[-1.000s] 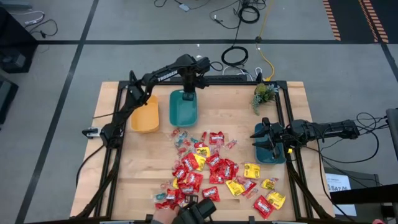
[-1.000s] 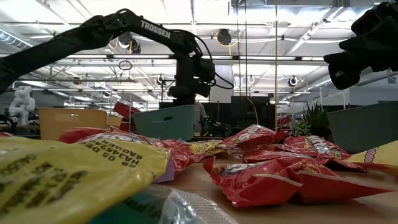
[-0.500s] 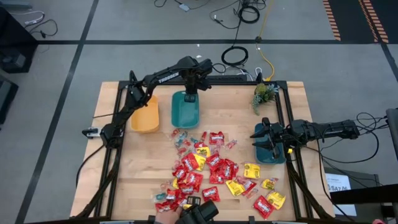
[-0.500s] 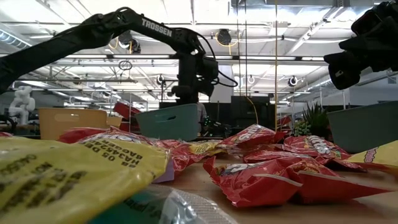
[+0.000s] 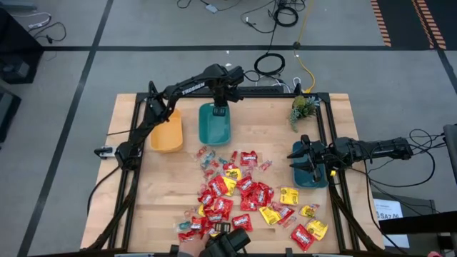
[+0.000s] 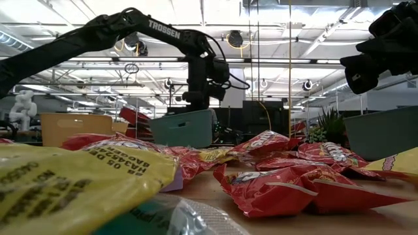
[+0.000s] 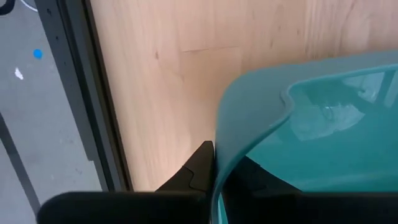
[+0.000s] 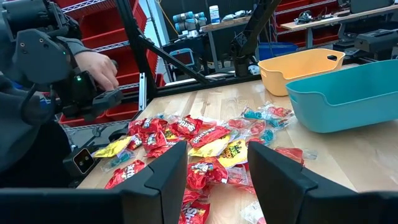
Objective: Sort candy
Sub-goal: Move the green bin to the top center of the table, then move the blue bin to the top right of the table
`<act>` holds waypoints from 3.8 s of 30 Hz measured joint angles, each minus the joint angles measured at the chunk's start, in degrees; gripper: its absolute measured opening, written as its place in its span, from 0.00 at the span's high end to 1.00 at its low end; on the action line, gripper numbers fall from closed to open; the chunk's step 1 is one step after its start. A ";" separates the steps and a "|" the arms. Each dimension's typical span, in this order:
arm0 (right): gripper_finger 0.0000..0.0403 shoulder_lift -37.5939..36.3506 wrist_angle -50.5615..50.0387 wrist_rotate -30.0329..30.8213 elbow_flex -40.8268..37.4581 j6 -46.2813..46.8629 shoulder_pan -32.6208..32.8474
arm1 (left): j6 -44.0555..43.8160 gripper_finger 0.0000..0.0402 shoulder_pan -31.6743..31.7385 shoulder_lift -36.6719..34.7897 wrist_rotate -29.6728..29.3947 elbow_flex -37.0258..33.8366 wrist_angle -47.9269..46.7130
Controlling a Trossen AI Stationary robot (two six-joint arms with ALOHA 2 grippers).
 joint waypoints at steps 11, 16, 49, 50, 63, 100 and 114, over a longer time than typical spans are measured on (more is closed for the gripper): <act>0.60 0.00 0.00 -0.02 0.00 0.02 0.00 | 0.04 0.78 0.03 0.00 -3.27 0.02 1.08; 0.60 0.02 0.00 -0.02 0.02 0.02 -0.02 | 0.02 0.77 0.00 -0.20 -5.87 0.17 1.83; 0.60 0.00 0.00 -0.02 0.01 0.02 0.00 | -24.28 0.77 -2.50 -17.63 22.82 0.28 -1.85; 0.60 0.00 0.00 0.00 0.00 0.02 0.00 | -25.54 0.77 -3.12 -18.33 21.74 0.28 -1.48; 0.60 0.00 0.02 0.00 0.02 0.36 -0.02 | -34.45 0.77 -13.86 -26.82 10.86 -5.37 3.07; 0.60 60.49 -40.57 42.42 59.24 30.30 -3.06 | -59.68 0.77 -29.53 -90.33 -5.57 -94.75 48.86; 0.51 88.25 -78.01 19.07 83.95 62.57 -7.73 | -49.17 0.77 -29.53 -102.20 0.01 -94.75 38.28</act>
